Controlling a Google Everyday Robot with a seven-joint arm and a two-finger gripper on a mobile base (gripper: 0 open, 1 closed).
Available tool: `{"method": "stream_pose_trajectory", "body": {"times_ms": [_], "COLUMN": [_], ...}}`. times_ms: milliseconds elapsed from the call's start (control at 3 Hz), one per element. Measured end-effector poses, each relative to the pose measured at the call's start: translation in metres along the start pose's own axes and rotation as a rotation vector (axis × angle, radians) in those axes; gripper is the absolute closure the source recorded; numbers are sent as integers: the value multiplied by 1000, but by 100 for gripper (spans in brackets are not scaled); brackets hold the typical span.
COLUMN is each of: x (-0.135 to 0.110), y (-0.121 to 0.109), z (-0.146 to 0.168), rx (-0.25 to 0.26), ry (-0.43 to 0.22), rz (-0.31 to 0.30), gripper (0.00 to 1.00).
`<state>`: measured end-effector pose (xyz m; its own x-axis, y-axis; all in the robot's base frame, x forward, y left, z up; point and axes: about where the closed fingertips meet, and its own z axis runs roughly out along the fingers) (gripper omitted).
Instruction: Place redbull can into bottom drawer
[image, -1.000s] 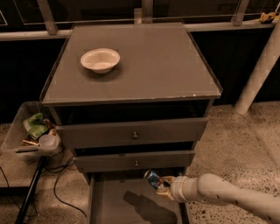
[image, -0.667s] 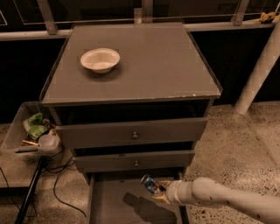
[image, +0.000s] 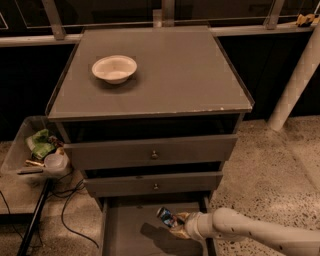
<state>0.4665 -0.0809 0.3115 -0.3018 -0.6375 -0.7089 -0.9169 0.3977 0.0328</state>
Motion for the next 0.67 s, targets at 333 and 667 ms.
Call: {"method": "stream_pose_trajectory", "body": {"times_ms": [333,667], "x": [12,25], "y": [-1,-4], "z": [20,34], "rx": [-28,-45], "ry": [22,82], "rz": [-50,-93], "gripper": [100,100]}}
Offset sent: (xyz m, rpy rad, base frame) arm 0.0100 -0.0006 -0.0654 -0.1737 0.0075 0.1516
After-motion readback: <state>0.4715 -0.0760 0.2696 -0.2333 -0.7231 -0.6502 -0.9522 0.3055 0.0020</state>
